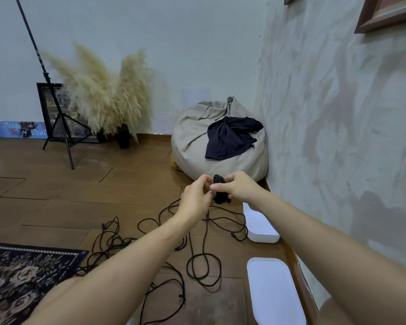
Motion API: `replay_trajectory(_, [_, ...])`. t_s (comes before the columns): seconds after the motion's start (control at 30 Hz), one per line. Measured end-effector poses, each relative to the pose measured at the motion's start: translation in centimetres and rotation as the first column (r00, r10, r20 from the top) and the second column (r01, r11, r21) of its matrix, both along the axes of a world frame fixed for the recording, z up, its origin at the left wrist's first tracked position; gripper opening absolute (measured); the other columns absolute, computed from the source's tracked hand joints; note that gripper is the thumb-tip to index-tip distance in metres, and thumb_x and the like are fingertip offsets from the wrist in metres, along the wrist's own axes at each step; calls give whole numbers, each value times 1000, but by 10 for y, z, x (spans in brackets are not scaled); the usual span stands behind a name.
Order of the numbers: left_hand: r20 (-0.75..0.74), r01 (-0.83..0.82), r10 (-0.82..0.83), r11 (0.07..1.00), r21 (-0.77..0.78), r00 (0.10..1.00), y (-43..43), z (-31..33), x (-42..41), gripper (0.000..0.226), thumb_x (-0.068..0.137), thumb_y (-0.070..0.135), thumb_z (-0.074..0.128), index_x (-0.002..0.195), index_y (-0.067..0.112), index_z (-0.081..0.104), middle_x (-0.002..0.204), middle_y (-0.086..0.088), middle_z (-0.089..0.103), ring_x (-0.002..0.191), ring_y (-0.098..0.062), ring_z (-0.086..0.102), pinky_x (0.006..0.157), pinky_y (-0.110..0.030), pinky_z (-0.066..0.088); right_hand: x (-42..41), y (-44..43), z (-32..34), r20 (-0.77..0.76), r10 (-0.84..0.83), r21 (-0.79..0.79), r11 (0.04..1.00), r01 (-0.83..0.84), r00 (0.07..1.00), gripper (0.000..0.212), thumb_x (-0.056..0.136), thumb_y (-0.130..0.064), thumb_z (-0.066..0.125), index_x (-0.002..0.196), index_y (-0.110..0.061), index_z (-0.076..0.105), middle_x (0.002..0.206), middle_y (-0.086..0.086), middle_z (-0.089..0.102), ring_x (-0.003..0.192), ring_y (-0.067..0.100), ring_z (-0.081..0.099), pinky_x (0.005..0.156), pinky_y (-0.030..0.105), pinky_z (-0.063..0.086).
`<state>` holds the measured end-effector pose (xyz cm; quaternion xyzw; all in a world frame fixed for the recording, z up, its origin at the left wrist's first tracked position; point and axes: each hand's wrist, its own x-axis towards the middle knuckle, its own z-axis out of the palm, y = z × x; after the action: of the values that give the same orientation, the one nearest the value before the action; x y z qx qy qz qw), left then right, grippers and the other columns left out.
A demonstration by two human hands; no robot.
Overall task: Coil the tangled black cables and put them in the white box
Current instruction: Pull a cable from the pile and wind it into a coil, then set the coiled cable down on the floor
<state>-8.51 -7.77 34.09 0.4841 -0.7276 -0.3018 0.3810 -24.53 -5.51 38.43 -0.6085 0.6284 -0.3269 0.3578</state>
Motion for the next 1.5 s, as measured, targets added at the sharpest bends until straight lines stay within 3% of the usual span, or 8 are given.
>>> replay_trajectory(0.27, [-49,-154,160,982,106,986,-5,-61,8,7,95,23,68,97,30,67,90,11,70,87,-14,69,73,-36,59,18,-25,-55,-77,-31,103,994,39,997,40,74,-49,82,68,-13,64,66,2,59,73,21,61,70,37,47])
replay_trajectory(0.4, [-52,-185,204,949,254,978,-8,-126,13,5,93,26,71,94,30,73,87,13,72,87,-9,69,82,-39,61,24,-26,-122,-80,-24,186,982,38,996,28,87,-39,74,90,-12,78,85,11,76,82,25,71,72,38,54])
replay_trajectory(0.53, [37,-254,256,914,317,966,0,-192,11,4,96,26,68,93,28,68,86,12,68,85,-12,67,80,-39,59,25,-23,-204,-71,-69,263,961,85,995,23,86,-38,70,78,-18,76,76,4,74,81,27,71,78,45,56])
replay_trajectory(0.67, [65,-292,292,864,411,954,18,-260,10,10,97,18,68,89,24,64,82,6,66,81,-18,67,77,-46,60,26,-7,-280,-9,-99,372,923,95,995,5,97,-19,67,98,-17,71,87,2,70,91,22,66,75,31,48])
replay_trajectory(0.8, [81,-284,283,818,500,956,33,-305,7,11,98,16,64,89,22,60,83,3,64,82,-21,65,79,-47,59,26,11,-338,77,-177,477,871,120,981,30,100,-6,61,129,-2,61,118,12,69,108,25,64,95,38,53])
replay_trajectory(1.1, [210,-347,276,776,527,938,46,-361,1,11,95,19,69,98,22,59,99,3,65,90,-15,59,78,-30,45,30,23,-401,139,-288,576,802,159,947,27,97,-8,63,124,-9,68,116,9,72,110,23,66,103,40,51])
replay_trajectory(1.3, [-30,-284,521,512,810,853,60,-395,4,4,105,16,54,104,16,51,96,-11,72,81,-24,70,72,-39,58,27,47,-426,137,-400,663,717,216,906,30,100,-7,60,130,-8,63,118,9,67,115,27,63,100,44,54])
replay_trajectory(1.5, [-1,-240,702,245,939,712,68,-402,6,11,110,20,44,116,11,39,92,-11,68,67,-26,69,56,-34,57,28,70,-440,84,-442,710,656,258,893,32,98,-18,66,130,-13,66,120,6,70,114,26,65,100,51,55])
